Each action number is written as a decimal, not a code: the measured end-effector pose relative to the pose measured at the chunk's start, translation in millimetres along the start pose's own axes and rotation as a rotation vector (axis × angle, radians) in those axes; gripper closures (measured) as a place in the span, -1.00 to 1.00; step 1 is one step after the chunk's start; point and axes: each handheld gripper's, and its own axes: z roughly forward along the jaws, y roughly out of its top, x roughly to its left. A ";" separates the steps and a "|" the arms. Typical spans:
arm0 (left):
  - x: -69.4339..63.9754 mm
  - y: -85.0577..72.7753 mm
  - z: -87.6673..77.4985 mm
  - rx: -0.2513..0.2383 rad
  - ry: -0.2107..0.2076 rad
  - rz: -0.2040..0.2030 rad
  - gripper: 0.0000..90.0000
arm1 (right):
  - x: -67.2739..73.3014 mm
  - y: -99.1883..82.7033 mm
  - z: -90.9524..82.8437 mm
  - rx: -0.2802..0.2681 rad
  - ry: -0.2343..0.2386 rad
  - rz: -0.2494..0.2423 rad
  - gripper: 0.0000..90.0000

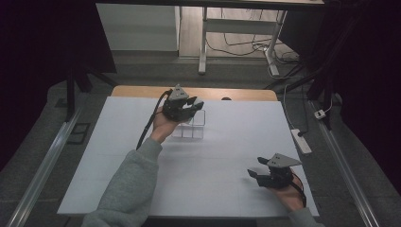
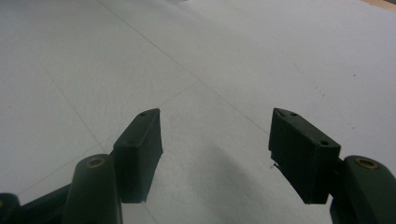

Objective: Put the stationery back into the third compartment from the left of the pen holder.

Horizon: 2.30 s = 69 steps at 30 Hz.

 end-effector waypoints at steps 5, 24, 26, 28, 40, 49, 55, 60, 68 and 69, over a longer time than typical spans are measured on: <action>1.6 1.0 7.8 -0.004 -0.002 -0.010 0.43 | -0.3 -0.1 0.4 0.001 0.000 -0.001 -0.23; 2.3 5.8 36.6 0.005 -0.005 -0.020 0.43 | -0.4 -1.2 2.3 0.024 0.001 -0.004 -0.23; 3.5 4.8 41.2 0.012 -0.007 -0.029 0.43 | 0.0 -1.2 2.3 0.025 0.002 -0.006 -0.23; 5.1 2.8 46.1 0.018 -0.009 -0.039 0.43 | 0.1 -1.3 2.7 0.026 0.002 -0.005 -0.23; 7.9 -1.7 52.3 0.043 -0.013 -0.038 0.39 | -0.3 -1.8 3.7 0.027 0.007 -0.013 -0.23; 7.0 -1.7 42.2 0.093 -0.015 -0.027 -0.21 | 0.2 -1.9 4.0 0.027 0.005 -0.015 -0.23; 8.7 -6.2 35.3 0.117 -0.029 -0.020 -0.21 | 0.1 -1.8 3.7 0.026 0.003 -0.014 -0.23; 6.7 -11.6 25.4 0.127 -0.030 0.002 -0.20 | -0.6 -1.6 2.1 0.019 0.002 -0.015 -0.23; 4.1 -23.9 -2.9 0.135 -0.012 0.025 -0.21 | -0.2 -2.0 1.9 0.016 0.004 -0.016 -0.23; 4.2 -25.3 -5.5 0.136 -0.011 0.022 -0.21 | -0.3 -1.9 1.8 0.016 0.003 -0.016 -0.23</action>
